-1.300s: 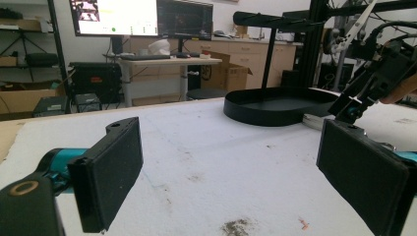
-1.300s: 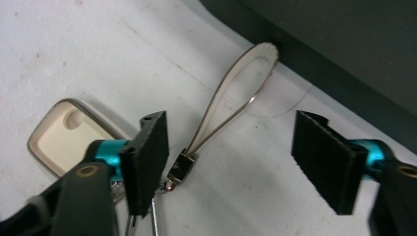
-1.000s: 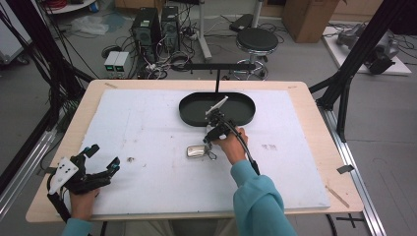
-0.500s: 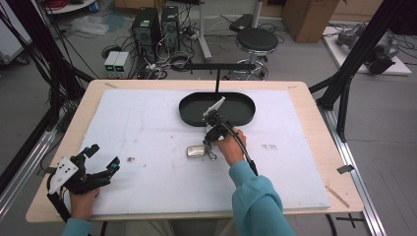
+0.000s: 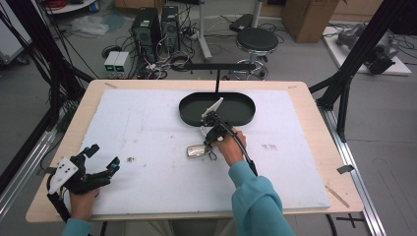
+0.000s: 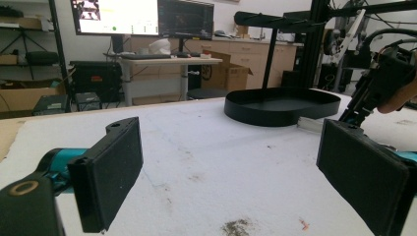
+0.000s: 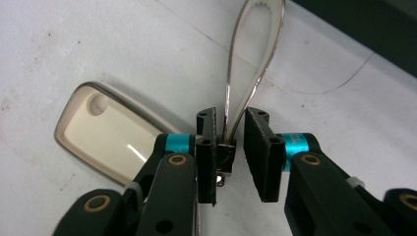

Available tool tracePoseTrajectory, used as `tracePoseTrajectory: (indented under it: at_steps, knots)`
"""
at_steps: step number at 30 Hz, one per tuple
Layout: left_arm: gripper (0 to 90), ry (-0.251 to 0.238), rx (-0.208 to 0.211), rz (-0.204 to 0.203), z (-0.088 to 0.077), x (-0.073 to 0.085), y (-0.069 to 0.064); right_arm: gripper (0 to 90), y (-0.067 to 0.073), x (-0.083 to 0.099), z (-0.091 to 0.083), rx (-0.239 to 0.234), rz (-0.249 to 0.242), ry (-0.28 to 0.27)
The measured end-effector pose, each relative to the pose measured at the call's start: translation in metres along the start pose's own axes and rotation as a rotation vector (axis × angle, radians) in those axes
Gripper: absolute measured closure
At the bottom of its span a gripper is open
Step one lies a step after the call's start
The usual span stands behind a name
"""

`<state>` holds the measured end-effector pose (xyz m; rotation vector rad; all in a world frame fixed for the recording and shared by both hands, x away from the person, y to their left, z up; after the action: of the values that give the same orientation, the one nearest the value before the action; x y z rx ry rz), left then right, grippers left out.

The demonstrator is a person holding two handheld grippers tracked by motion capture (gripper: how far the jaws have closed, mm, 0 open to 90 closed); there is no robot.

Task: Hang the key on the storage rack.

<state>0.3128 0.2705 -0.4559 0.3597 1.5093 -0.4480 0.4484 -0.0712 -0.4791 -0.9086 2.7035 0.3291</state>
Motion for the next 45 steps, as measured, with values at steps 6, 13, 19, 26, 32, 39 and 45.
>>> tracePoseTrajectory:
  at_steps: [6, 13, 19, 26, 32, 39, 45]
  knots:
    - [10.7, -0.001, -0.001, -0.001, 0.0, 0.0, 0.0, 81.6, 0.0, 0.001, 0.0, 0.006, -0.007, 0.013]
    - [10.7, -0.001, -0.002, -0.003, 0.0, 0.0, 0.0, 82.0, 0.0, 0.0, -0.001, -0.009, -0.021, 0.006]
    - [10.7, -0.002, -0.003, -0.005, 0.0, 0.0, 0.0, 82.2, -0.003, -0.003, -0.011, -0.007, -0.025, -0.044]
    - [10.7, -0.002, -0.002, -0.002, 0.0, 0.0, 0.0, 82.1, -0.004, -0.011, -0.027, 0.023, -0.052, -0.171]
    - [10.7, -0.002, -0.003, -0.004, 0.0, 0.0, 0.0, 82.2, -0.007, -0.018, -0.044, 0.033, -0.06, -0.303]
    - [10.7, -0.001, -0.003, -0.002, 0.0, 0.0, 0.0, 82.2, -0.01, -0.025, -0.064, 0.055, -0.079, -0.46]
    - [10.7, -0.001, -0.003, -0.002, 0.0, 0.0, 0.0, 82.2, -0.016, -0.026, -0.079, 0.084, -0.085, -0.547]
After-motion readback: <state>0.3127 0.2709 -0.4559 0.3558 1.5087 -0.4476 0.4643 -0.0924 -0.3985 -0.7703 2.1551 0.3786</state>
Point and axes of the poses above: each handheld gripper's, and its own axes: z roughly forward along the jaws, x roughly out of its underside, y roughly to its left, the point moved 7 cm from there along z, roughly forward along the jaws
